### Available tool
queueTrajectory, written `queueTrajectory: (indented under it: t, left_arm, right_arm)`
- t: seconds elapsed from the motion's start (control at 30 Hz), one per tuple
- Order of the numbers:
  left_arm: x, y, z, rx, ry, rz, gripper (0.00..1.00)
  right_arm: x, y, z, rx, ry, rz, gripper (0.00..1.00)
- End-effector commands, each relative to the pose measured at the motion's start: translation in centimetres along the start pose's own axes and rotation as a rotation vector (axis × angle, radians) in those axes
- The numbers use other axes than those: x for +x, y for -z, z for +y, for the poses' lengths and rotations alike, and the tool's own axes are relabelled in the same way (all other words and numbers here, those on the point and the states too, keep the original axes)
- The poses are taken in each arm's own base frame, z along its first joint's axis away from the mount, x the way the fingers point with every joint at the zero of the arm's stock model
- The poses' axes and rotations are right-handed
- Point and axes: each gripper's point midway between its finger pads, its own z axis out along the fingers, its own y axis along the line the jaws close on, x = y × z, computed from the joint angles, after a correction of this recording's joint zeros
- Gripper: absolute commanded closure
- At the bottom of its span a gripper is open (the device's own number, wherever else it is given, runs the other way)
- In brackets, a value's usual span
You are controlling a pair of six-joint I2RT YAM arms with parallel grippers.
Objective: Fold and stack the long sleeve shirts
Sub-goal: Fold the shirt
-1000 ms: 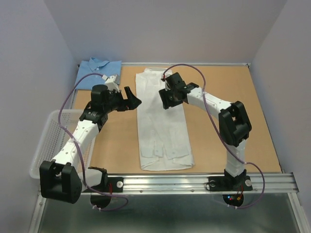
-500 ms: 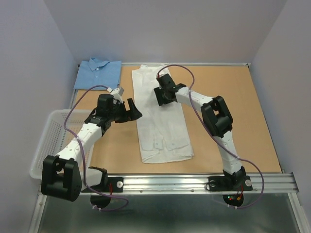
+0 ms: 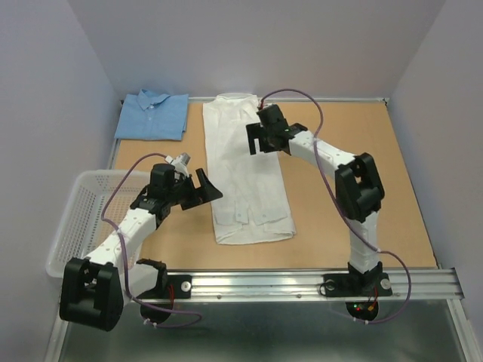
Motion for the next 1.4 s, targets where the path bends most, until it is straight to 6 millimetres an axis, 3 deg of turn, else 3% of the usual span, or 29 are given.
queueTrajectory:
  t: [0.0, 0.03, 0.07, 0.1, 0.13, 0.17, 0.2, 0.23, 0.3, 0.33, 0.37, 0.47, 0.5, 0.6, 0.9, 1.2, 1.37]
  left_arm:
    - [0.1, 0.9, -0.5, 0.023, -0.008, -0.035, 0.01]
    - [0.6, 1.2, 0.0, -0.007, 0.007, -0.024, 0.01]
    - [0.6, 1.3, 0.6, -0.041, 0.018, -0.031, 0.01]
    - [0.9, 1.3, 0.9, -0.055, 0.027, -0.029, 0.02]
    - [1.2, 1.4, 1.0, -0.062, 0.054, -0.03, 0.03]
    - [1.9, 1.3, 1.5, -0.081, 0.078, -0.024, 0.04]
    - [2.6, 1.2, 1.4, -0.081, 0.096, -0.009, 0.05]
    - [3.4, 1.2, 1.4, -0.085, 0.15, 0.013, 0.07]
    - [4.3, 1.2, 1.0, -0.089, 0.17, 0.036, 0.09]
    - [5.1, 1.0, 0.5, -0.085, 0.153, 0.055, 0.11]
    - [5.5, 0.8, 0.9, -0.118, 0.165, 0.052, 0.11]
    - [7.1, 0.2, 1.6, -0.157, 0.186, 0.101, 0.11]
    - [7.3, 0.0, 1.8, -0.167, 0.192, 0.109, 0.11]
    - [7.7, -0.4, 2.5, -0.2, 0.204, 0.108, 0.13]
    - [9.0, -2.2, 3.8, -0.232, 0.225, 0.148, 0.22]
    - [10.6, -3.8, 4.8, -0.266, 0.239, 0.208, 0.32]
    - [11.3, -3.6, 5.1, -0.269, 0.246, 0.22, 0.4]
  right_arm:
    - [-4.5, 9.6, -2.1, -0.038, -0.161, -0.16, 0.04]
    - [-1.7, 9.9, -2.1, -0.073, -0.171, -0.097, 0.0]
    - [-0.8, 10.7, -2.3, -0.088, -0.191, -0.083, 0.0]
    - [-1.1, 12.7, -2.9, -0.111, -0.239, -0.103, 0.0]
    - [0.4, 13.0, -3.4, -0.119, -0.265, -0.07, 0.0]
    - [3.7, 12.8, -3.0, -0.173, -0.292, 0.019, 0.0]
    - [4.3, 14.0, -3.9, -0.192, -0.367, 0.029, 0.0]
    - [7.6, 14.2, -3.5, -0.238, -0.395, 0.118, 0.0]
    - [10.1, 15.2, -3.6, -0.25, -0.442, 0.163, 0.0]
    - [10.3, 16.6, -3.5, -0.274, -0.455, 0.144, 0.0]
    - [13.3, 16.5, -3.8, -0.252, -0.477, 0.2, 0.0]
    - [15.8, 17.3, -4.1, -0.235, -0.524, 0.227, 0.03]
    - [17.6, 17.2, -4.2, -0.226, -0.537, 0.262, 0.05]
    - [19.3, 17.2, -3.5, -0.25, -0.6, 0.313, 0.14]
    - [22.4, 16.5, -1.8, -0.327, -0.694, 0.392, 0.19]
    - [24.3, 14.7, -1.8, -0.287, -0.732, 0.438, 0.24]
    - [25.1, 13.7, -2.4, -0.237, -0.753, 0.436, 0.35]
